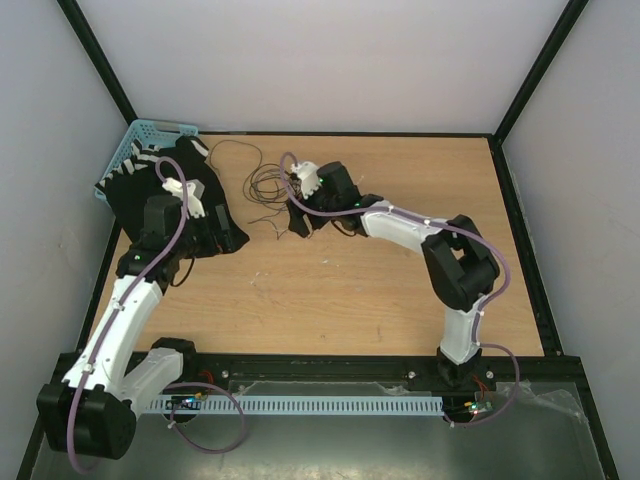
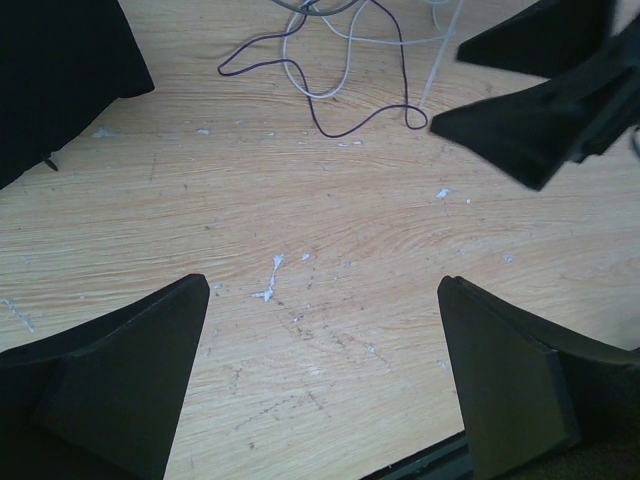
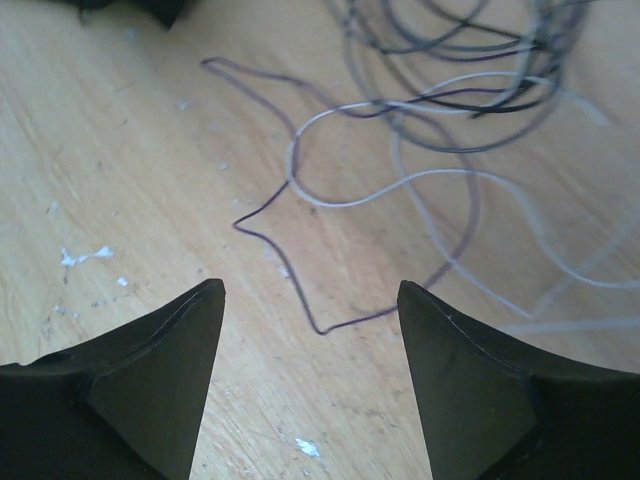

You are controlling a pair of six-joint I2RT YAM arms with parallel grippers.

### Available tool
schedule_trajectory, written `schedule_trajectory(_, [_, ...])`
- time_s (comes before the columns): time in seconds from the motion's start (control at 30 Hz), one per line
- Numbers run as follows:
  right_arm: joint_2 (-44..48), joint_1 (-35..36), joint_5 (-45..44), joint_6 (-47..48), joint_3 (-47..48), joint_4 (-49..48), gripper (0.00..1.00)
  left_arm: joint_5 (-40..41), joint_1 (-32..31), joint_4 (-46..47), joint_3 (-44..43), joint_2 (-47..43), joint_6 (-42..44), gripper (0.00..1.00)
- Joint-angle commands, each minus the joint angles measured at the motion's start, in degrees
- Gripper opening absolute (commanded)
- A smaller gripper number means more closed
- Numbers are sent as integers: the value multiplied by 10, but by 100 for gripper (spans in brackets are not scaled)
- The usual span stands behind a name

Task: Zip-tie the wires
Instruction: Move the ribbon to the center of the board, then pick up the cable at the center of the board.

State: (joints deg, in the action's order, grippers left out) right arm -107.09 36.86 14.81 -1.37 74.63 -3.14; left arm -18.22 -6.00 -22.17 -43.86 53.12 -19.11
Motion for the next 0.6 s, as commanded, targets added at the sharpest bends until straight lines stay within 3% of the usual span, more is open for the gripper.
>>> schedule_trajectory(0.0, [-41, 5, 62, 34, 32, 39, 81, -17, 0, 4, 8, -23, -9, 99])
schedule_trajectory(0.2, [-78, 9, 66, 39, 50, 47, 78, -24, -1, 3, 17, -31, -14, 99])
schedule_trajectory(0.3, [-89, 12, 76, 44, 60, 54, 70, -23, -1, 4, 18, -33, -14, 99])
schedule_trajectory(0.37, [-88, 14, 82, 47, 62, 58, 57, -24, -1, 3, 18, -34, -14, 99])
schedule_trajectory(0.53, [-53, 15, 69, 52, 75, 87, 4, -28, 0, 3, 11, -46, -7, 99])
schedule_trajectory(0.57, [-39, 15, 56, 52, 81, 97, 0, -28, 1, 3, 8, -51, -5, 99])
